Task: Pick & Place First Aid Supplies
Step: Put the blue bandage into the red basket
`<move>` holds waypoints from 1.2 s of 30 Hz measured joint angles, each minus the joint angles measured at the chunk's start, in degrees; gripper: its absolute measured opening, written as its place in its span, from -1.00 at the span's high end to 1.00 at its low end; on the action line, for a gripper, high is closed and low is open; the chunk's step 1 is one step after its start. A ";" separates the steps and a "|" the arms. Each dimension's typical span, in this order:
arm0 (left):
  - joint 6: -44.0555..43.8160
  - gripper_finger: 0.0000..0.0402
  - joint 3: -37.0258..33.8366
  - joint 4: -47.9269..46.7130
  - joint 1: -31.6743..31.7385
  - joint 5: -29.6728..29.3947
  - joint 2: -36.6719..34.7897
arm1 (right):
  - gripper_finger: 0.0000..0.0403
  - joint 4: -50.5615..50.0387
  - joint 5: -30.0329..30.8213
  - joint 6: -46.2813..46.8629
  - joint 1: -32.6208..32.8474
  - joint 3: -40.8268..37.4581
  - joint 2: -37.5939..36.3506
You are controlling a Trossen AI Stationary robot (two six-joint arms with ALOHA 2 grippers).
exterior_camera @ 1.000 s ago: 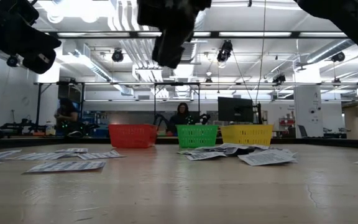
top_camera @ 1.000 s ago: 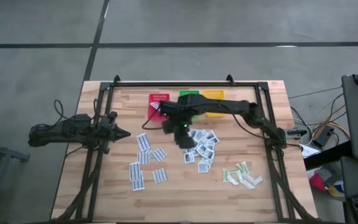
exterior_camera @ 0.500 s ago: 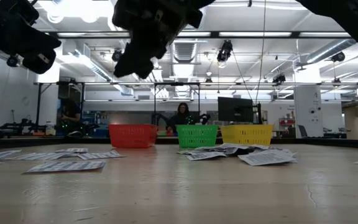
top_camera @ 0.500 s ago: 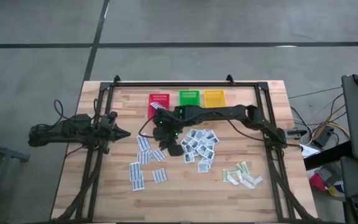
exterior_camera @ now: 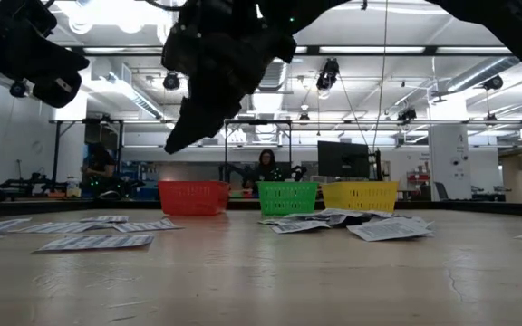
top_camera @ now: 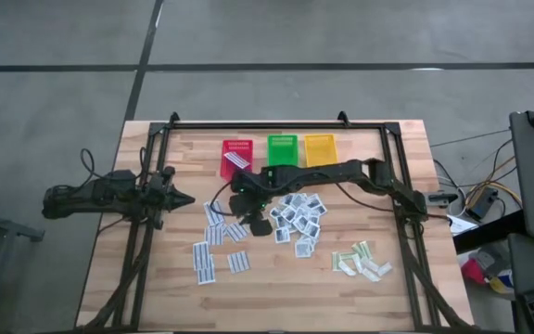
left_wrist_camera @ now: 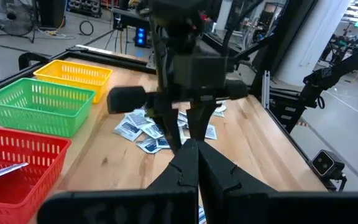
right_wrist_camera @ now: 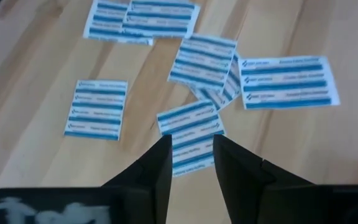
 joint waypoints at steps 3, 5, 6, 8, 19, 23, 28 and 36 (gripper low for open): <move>-0.02 1.00 0.00 -0.02 -0.01 0.00 0.00 | 0.32 0.85 0.01 -0.27 0.00 -1.79 0.00; -0.05 1.00 0.00 0.00 0.00 0.00 -0.01 | 0.28 2.10 0.42 -0.29 0.00 -3.22 0.02; -0.08 1.00 0.00 0.00 0.00 0.00 0.00 | 0.25 2.67 0.84 -0.27 0.00 -3.87 0.02; -0.36 1.00 0.00 0.00 -0.01 0.00 -0.01 | 0.22 3.10 1.08 -0.27 0.00 -4.61 0.02; -17.73 1.00 0.02 12.08 -0.01 0.04 0.94 | 0.21 -2.90 1.06 3.34 -0.26 1.57 -0.07; -17.11 1.00 0.07 15.12 -0.01 2.98 3.99 | 0.25 -9.08 1.01 2.54 -1.29 4.25 -0.47; -18.18 1.00 0.07 10.18 -0.01 7.95 13.47 | 0.29 -11.19 0.40 2.88 -2.98 3.41 -2.70; -18.75 1.00 0.04 0.35 0.25 2.32 25.83 | 0.34 -8.22 -7.16 3.92 -4.28 -1.57 -7.97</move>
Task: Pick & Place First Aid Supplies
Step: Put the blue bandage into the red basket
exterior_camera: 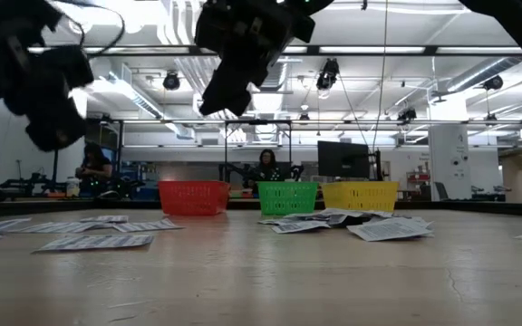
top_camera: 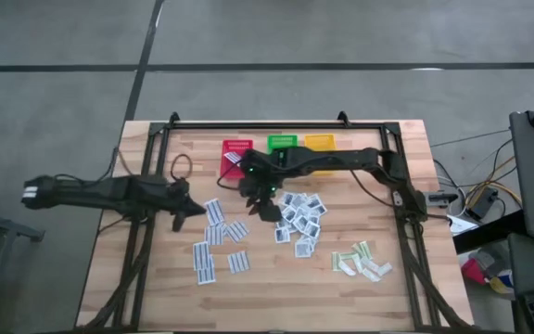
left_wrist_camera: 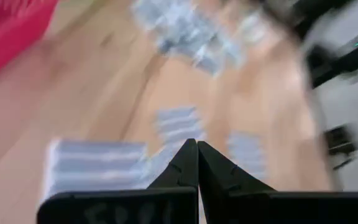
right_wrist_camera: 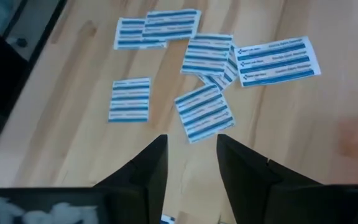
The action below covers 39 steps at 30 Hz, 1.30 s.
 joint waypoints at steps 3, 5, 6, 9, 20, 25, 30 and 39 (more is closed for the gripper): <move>0.09 1.00 0.00 -5.21 0.11 -1.22 2.63 | 0.36 1.61 0.02 0.16 -0.11 -2.85 -2.09; -0.55 1.00 0.00 -6.68 0.12 -1.38 3.76 | 0.36 3.34 0.04 1.09 -0.15 -4.69 -3.71; -0.86 1.00 -0.01 -6.84 0.12 -1.38 4.29 | 0.35 4.44 0.09 1.50 -0.15 -5.77 -4.54; -0.61 1.00 -0.07 -5.92 0.13 -1.51 5.00 | 0.34 7.13 0.33 2.11 -0.15 -8.50 -7.16; 4.47 1.00 -0.07 -3.13 0.11 -6.86 5.75 | 0.32 15.98 0.68 5.14 -0.15 -19.26 -15.43; 5.80 1.00 -0.07 -2.88 0.09 -6.84 5.82 | 0.36 17.92 0.68 6.27 -0.13 -21.74 -16.87; 6.37 1.00 -0.07 -2.89 0.09 -6.84 5.84 | 0.39 18.77 0.66 6.46 -0.11 -23.14 -17.17; 18.08 1.00 -0.07 2.17 0.04 -6.58 6.29 | 0.34 20.75 -2.40 7.70 -1.81 -24.49 -17.99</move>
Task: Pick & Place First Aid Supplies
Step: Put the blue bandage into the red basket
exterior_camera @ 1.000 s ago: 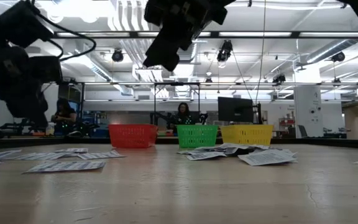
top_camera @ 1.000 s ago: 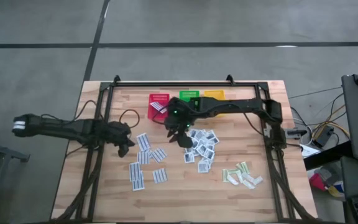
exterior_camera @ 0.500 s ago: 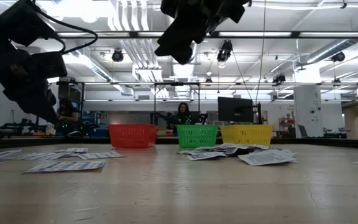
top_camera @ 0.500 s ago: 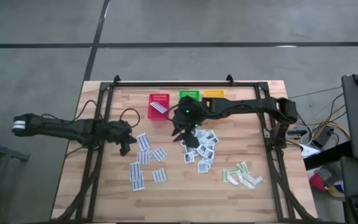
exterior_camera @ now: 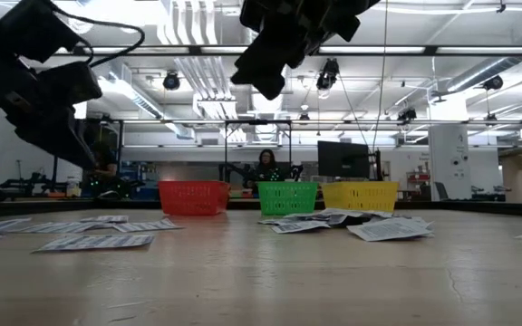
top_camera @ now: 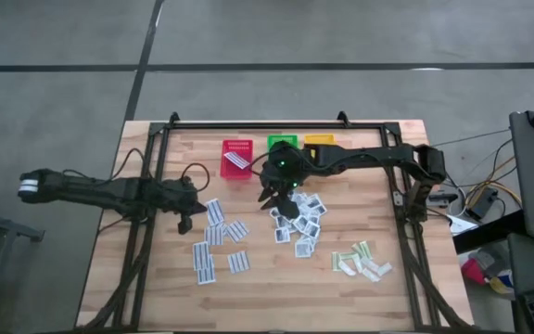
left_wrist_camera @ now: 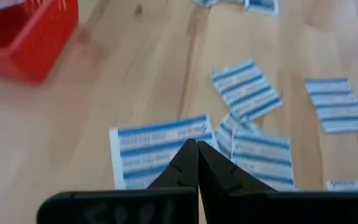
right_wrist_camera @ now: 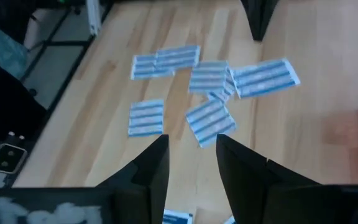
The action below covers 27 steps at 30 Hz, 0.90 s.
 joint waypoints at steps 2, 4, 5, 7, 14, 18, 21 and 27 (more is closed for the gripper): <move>1.20 1.00 0.02 2.17 0.00 0.01 0.72 | 0.33 1.49 -0.22 0.00 -0.63 -0.25 -0.80; 1.94 1.00 0.02 3.76 0.00 0.02 1.75 | 0.32 2.60 -0.31 0.34 -1.35 -1.02 -1.65; 2.52 1.00 0.13 4.08 0.00 0.02 2.33 | 0.32 3.22 -0.30 0.65 -1.75 -1.66 -2.30; 3.43 1.00 1.05 3.61 0.00 0.04 4.14 | 0.32 5.04 -0.29 1.69 -2.52 -4.12 -4.31; 13.34 1.00 9.76 -6.98 0.02 -2.65 12.39 | 0.38 18.40 -0.12 7.28 -5.21 -19.22 -15.83; 15.67 1.00 14.52 -9.84 0.06 -4.74 17.55 | 0.39 26.26 -0.12 10.17 -6.28 -28.10 -23.16; 20.30 1.00 17.28 -12.34 0.04 -4.76 23.00 | 0.37 33.76 0.30 13.29 -6.83 -34.86 -27.88; 25.90 1.00 22.39 -19.70 0.04 -7.20 33.77 | 0.34 42.60 3.34 18.99 -7.08 -44.74 -36.14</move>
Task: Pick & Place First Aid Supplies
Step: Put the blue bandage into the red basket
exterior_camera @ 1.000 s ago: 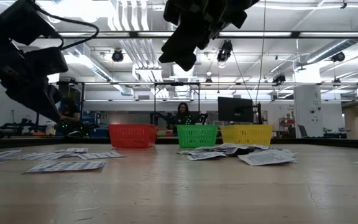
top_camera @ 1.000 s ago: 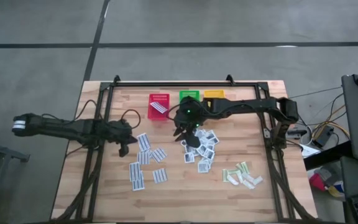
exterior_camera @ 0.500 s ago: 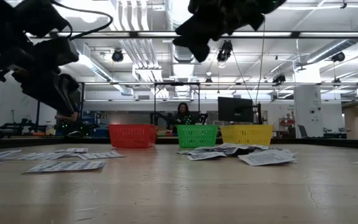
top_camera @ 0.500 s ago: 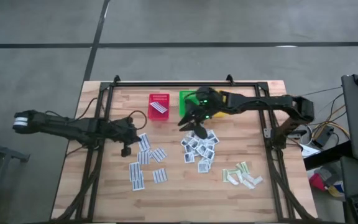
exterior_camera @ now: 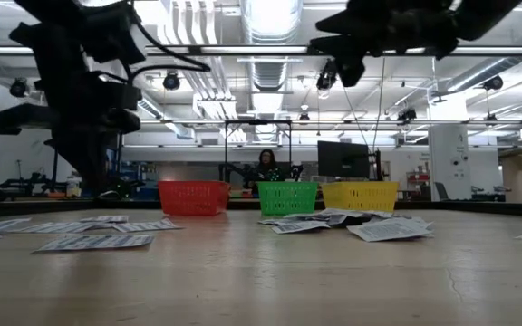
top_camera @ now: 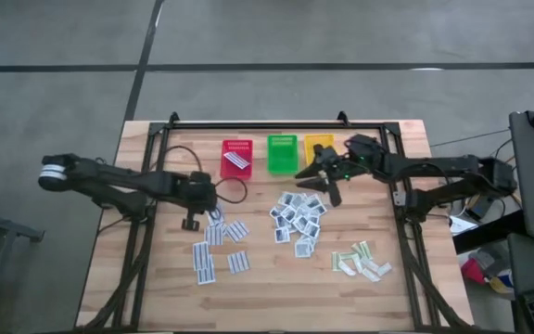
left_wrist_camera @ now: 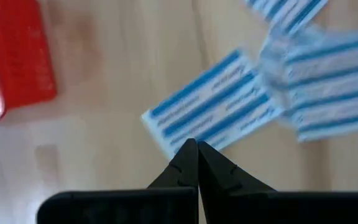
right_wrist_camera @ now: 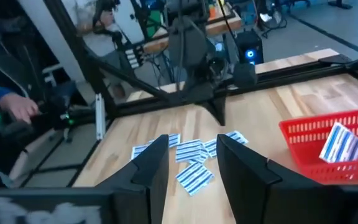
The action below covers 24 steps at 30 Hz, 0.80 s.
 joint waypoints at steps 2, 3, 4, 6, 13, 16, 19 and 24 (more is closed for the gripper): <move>0.19 1.00 1.23 -0.68 0.02 -0.54 1.75 | 0.33 0.19 0.00 1.11 0.02 -1.63 -2.17; 0.24 1.00 1.79 -0.71 0.01 -0.58 2.42 | 0.33 0.26 0.02 1.28 0.02 -2.10 -3.08; 0.24 1.00 2.16 -0.82 0.01 -0.55 2.78 | 0.34 0.45 0.02 1.29 0.02 -2.43 -3.87; -0.07 1.00 2.56 -0.86 0.07 -0.54 3.60 | 0.35 0.26 0.04 1.18 0.02 -2.95 -5.09; -13.37 1.00 2.15 -0.95 0.44 -0.51 5.73 | 0.39 0.21 0.17 -0.43 0.02 -3.06 -6.00; -17.15 1.00 1.90 -1.06 0.99 -0.53 6.21 | 0.38 -0.02 0.19 -0.35 0.02 -3.07 -5.24; -18.95 1.00 1.82 -0.92 1.56 -0.53 6.52 | 0.36 -0.11 0.17 -0.38 0.02 -3.10 -4.28; -19.45 0.97 1.79 -0.86 2.37 -0.53 6.07 | 0.33 -0.06 0.17 -0.39 0.02 -3.15 -3.52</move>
